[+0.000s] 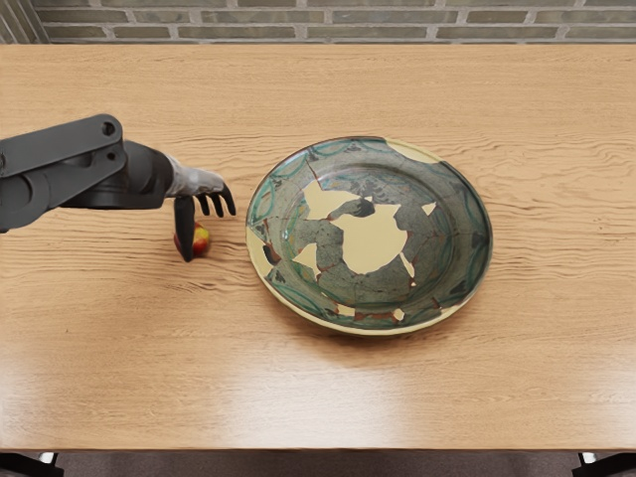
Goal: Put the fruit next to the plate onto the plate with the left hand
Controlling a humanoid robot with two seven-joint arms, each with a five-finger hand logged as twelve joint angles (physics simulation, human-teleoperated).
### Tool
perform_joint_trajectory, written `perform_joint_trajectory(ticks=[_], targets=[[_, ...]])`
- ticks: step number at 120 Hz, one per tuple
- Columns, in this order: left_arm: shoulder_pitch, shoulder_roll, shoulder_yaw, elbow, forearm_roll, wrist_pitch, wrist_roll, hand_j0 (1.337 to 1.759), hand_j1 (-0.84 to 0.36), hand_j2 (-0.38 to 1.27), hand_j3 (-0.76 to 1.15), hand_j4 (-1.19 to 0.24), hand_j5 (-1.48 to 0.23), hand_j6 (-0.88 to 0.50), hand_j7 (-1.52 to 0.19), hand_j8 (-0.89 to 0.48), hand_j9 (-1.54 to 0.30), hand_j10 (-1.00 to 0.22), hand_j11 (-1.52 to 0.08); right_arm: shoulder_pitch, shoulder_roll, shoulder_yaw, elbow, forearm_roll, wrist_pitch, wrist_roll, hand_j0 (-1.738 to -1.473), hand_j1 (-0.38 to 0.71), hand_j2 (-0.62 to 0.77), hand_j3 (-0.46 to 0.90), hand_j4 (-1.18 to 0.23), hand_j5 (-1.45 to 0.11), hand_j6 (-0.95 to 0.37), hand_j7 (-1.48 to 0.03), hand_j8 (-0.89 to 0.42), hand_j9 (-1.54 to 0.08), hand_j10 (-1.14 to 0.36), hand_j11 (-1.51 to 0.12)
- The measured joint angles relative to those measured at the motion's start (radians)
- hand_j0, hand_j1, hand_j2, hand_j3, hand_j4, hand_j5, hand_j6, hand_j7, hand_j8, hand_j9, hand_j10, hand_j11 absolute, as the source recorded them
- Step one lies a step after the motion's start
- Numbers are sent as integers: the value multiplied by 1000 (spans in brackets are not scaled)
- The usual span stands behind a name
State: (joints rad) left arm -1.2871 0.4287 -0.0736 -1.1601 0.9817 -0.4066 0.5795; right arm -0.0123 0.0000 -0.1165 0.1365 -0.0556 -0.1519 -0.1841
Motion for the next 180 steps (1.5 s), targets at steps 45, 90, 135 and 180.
perform_joint_trajectory(ticks=[45,90,135,180], targets=[[53,10,18,-25,61,148,0,1658,-71,72,0,-354,-458,-354,-457,-354,-457,-354,-457,0,0,0,0,0,0,0,-1658,-349,0,0,0,0,-1,0,0,0,0,0],[97,10,-9,-37,138,256,1,1656,-73,110,0,-381,-521,-382,-519,-383,-518,-383,-517,0,0,0,0,0,0,0,-1658,-349,0,0,0,0,-1,0,0,0,0,0],[146,10,-27,-33,235,359,0,1656,-117,156,0,-418,-561,-418,-561,-418,-561,-418,-561,0,0,0,0,0,0,0,-1658,-349,0,0,0,0,-1,0,0,0,0,0],[163,10,-28,-26,259,397,0,1657,-269,239,0,-548,-713,-492,-716,-513,-717,-545,-718,0,0,0,0,0,0,0,-1658,-349,0,0,0,0,-1,0,0,0,0,0]])
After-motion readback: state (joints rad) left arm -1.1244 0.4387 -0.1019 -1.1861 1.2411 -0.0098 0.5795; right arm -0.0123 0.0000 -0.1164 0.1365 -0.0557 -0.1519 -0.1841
